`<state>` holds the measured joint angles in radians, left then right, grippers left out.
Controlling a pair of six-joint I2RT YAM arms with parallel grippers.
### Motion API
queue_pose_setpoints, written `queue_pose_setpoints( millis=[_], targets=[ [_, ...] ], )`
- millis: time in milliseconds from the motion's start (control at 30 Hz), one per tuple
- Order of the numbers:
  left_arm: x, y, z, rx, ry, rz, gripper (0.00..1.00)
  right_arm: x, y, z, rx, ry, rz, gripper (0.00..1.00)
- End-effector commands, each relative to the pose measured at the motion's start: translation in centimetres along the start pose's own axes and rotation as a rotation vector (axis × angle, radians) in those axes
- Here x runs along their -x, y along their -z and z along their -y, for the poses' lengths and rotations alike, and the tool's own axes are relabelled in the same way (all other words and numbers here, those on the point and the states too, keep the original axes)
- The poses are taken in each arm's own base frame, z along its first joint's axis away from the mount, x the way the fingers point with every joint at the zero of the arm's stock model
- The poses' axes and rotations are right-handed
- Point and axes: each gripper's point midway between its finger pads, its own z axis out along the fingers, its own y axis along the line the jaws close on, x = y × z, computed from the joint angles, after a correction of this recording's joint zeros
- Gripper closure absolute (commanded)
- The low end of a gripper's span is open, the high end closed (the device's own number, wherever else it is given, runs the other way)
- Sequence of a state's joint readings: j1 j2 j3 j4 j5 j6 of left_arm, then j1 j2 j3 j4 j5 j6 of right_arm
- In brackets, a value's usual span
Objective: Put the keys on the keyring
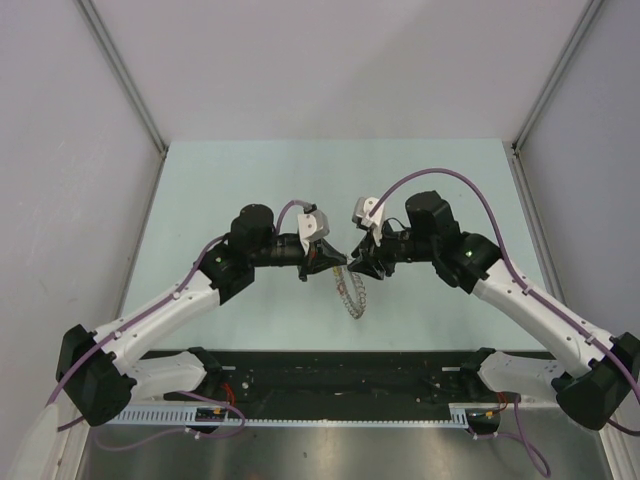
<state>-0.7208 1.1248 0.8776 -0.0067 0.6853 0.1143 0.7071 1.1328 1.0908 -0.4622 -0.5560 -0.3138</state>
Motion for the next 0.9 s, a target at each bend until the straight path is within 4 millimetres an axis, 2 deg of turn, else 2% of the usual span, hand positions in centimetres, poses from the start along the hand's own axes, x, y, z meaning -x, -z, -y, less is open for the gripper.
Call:
queue_pose_setpoints(
  millis=[0, 367, 700, 833, 867],
  targets=[
    [4.7, 0.8, 0.9, -0.03, -0.115, 0.109, 1.0, 1.8, 0.5, 0.3, -0.018, 0.05, 0.03, 0.61],
    [4.7, 0.9, 1.7, -0.073, -0.125, 0.108, 1.0, 1.8, 0.4, 0.5, -0.019, 0.056, 0.029, 0.69],
    [4.7, 0.8, 1.7, -0.075, -0.119, 0.106, 1.0, 2.5, 0.3, -0.5, 0.042, 0.074, 0.062, 0.73],
    [5.0, 1.0, 1.4, -0.05, -0.119, 0.12, 1.0, 2.5, 0.2, -0.5, 0.047, 0.067, 0.064, 0.97],
    [5.7, 1.2, 1.4, -0.033, -0.123, 0.142, 1.0, 2.6, 0.2, -0.5, 0.045, 0.062, 0.068, 1.0]
  ],
)
